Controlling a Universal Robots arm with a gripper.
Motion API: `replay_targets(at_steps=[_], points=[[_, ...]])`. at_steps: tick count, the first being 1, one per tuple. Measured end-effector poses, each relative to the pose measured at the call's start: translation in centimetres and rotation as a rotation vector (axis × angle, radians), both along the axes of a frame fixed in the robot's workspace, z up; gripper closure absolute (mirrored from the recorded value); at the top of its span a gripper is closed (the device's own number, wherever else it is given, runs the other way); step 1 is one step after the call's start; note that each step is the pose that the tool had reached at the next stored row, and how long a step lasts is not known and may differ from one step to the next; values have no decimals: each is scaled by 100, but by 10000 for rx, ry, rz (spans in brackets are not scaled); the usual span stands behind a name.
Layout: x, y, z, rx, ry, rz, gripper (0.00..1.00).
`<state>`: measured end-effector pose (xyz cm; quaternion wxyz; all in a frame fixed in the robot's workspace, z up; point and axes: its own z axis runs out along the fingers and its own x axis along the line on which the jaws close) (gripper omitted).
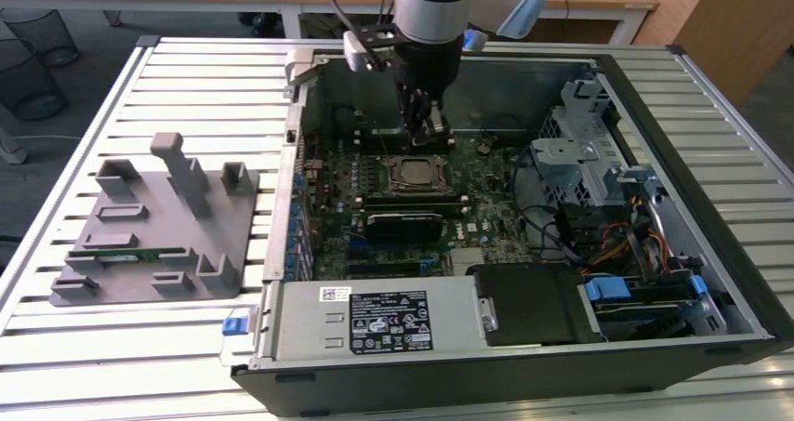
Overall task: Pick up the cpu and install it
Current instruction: 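Install the first cpu locking lever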
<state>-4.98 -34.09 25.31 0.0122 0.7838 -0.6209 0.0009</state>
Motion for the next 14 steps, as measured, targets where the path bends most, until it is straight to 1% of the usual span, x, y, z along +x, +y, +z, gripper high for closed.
replay_targets(at_steps=[3, 14], points=[[0, 0, -3, -5, 0, -440, 89], [0, 0, -11, -18, 0, -2337, 89]])
